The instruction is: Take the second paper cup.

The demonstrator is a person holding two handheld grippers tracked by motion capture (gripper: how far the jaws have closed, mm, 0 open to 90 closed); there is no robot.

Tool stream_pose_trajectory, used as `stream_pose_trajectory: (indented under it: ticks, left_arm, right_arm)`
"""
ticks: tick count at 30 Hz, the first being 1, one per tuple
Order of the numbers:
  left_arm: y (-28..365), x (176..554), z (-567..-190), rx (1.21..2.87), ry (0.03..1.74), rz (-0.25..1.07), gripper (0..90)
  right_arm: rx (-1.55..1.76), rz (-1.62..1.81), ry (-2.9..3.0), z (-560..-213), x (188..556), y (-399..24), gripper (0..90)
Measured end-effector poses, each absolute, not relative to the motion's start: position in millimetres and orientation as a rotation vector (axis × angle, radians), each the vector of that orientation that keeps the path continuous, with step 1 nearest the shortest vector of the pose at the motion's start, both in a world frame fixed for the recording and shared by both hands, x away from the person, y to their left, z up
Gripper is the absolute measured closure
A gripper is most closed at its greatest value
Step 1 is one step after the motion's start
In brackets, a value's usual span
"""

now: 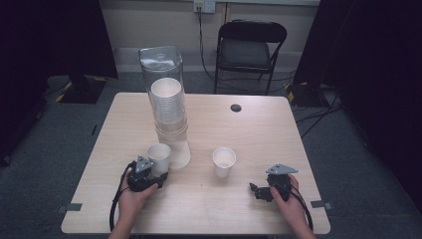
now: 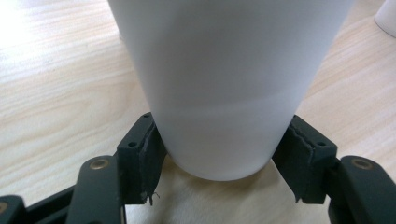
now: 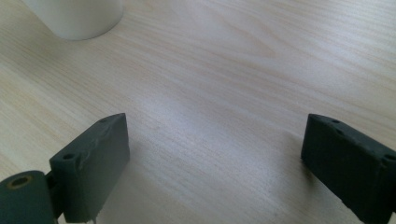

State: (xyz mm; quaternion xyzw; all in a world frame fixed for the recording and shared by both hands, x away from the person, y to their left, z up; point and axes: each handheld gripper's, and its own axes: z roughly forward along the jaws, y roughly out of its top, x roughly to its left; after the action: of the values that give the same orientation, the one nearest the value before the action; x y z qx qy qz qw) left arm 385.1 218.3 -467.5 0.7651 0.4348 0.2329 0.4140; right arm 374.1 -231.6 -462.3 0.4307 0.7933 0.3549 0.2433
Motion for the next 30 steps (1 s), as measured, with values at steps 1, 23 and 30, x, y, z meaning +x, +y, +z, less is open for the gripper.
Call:
stream_pose_trajectory:
  ticks: [1, 23, 30]
  left_arm:
    - [218, 385, -468, 1.923, 1.093, 0.585, 36.8]
    - [235, 380, -469, 1.98, 1.068, 0.601, 36.0]
    - [240, 377, -469, 1.993, 1.042, 0.592, 36.2]
  right_arm:
    - [1.177, 0.97, 2.167, -462, 374, -232, 7.3]
    - [1.176, 0.969, 2.167, -462, 374, -232, 7.3]
    - [1.176, 0.969, 2.167, -462, 374, -232, 7.3]
